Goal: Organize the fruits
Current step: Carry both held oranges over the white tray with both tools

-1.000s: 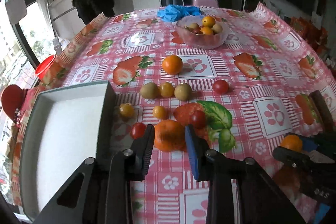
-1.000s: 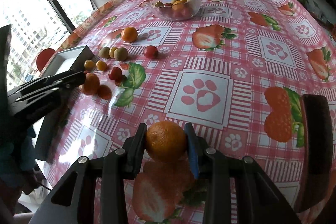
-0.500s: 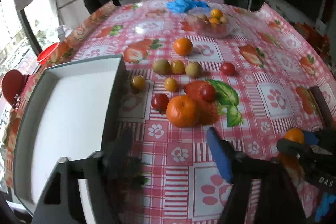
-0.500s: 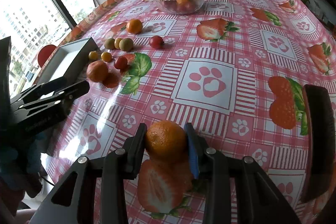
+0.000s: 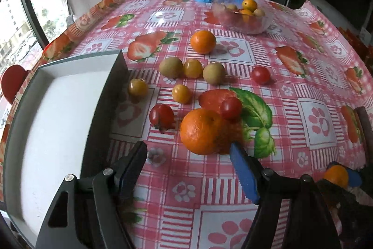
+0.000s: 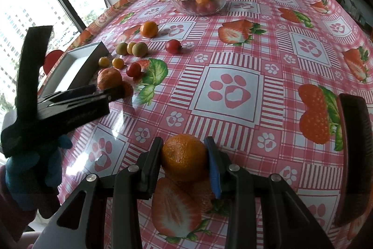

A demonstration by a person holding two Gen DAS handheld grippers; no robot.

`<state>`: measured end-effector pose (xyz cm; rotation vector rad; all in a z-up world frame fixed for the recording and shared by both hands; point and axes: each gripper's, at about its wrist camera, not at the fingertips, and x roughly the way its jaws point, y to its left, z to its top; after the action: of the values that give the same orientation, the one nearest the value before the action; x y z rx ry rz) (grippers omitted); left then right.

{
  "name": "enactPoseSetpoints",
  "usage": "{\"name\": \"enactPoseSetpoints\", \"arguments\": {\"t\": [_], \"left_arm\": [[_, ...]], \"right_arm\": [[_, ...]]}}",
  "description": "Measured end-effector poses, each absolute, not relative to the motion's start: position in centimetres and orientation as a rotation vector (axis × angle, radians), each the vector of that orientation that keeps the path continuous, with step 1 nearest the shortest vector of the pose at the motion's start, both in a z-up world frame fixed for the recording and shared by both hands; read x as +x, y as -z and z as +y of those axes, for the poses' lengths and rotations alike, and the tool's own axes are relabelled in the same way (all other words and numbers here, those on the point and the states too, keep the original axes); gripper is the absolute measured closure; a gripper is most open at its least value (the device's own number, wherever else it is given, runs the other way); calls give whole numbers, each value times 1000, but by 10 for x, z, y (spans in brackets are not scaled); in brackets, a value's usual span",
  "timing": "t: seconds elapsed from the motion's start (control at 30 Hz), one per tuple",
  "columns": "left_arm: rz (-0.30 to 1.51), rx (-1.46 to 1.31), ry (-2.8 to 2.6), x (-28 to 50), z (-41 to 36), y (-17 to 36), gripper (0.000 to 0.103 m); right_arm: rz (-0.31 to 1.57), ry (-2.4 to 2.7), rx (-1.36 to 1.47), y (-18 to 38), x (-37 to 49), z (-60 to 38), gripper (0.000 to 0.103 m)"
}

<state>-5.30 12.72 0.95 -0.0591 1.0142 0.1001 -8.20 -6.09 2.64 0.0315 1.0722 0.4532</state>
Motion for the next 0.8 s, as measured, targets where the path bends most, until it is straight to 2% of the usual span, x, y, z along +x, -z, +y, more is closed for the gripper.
{"name": "enactPoseSetpoints", "arguments": {"t": [0.03, 0.07, 0.13, 0.33, 0.8], "left_arm": [[1019, -65, -100, -50, 127, -8, 44], [1013, -71, -97, -48, 127, -9, 47], [1014, -72, -89, -44, 126, -10, 62], [1013, -70, -64, -57, 127, -14, 62], [910, -114, -58, -101, 153, -63, 62]], "right_arm": [[1072, -453, 32, -27, -82, -61, 64], [1072, -452, 29, -27, -82, -61, 64], [1067, -448, 24, -27, -82, -60, 64], [1064, -442, 33, -29, -85, -64, 64], [1045, -474, -2, -49, -91, -39, 64]]}}
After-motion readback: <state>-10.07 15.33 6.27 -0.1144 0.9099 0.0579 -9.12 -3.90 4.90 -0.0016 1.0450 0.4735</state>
